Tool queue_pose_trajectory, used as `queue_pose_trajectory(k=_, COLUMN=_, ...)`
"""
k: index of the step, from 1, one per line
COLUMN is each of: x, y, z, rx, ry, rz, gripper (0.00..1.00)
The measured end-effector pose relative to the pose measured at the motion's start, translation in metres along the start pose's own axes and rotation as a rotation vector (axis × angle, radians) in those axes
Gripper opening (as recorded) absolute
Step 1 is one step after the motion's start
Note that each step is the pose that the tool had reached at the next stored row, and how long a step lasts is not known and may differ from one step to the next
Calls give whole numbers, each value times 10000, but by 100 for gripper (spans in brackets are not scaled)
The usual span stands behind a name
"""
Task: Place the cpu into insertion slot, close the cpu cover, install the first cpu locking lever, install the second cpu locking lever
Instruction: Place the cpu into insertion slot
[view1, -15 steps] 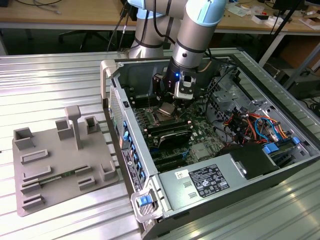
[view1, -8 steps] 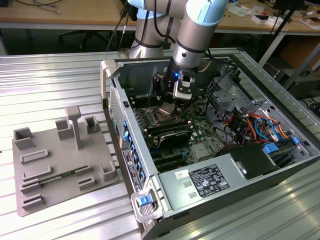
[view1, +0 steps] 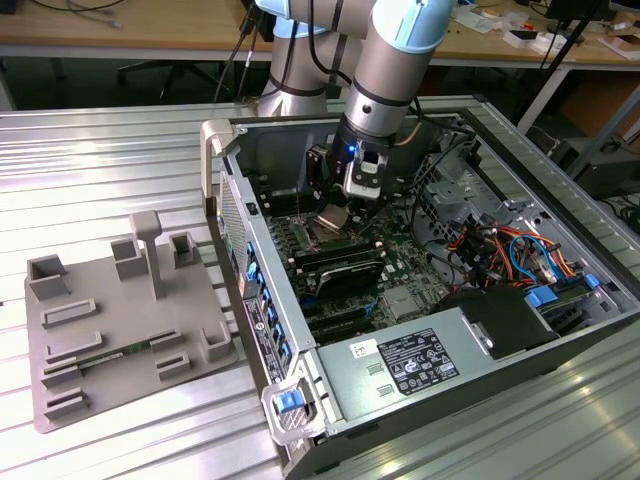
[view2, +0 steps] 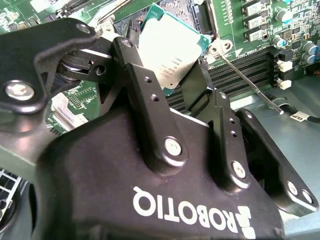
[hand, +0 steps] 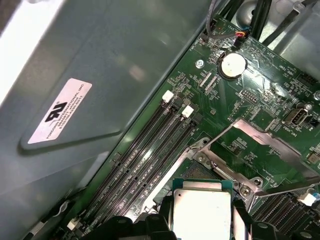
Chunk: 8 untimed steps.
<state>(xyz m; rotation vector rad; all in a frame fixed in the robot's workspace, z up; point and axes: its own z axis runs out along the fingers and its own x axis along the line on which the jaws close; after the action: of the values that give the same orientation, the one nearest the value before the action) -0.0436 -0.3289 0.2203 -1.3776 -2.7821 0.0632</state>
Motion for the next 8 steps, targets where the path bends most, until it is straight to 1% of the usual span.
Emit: queue_pose_trajectory(k=8, x=0, y=0, z=1, rx=-2, ry=6, rz=109, gripper=55)
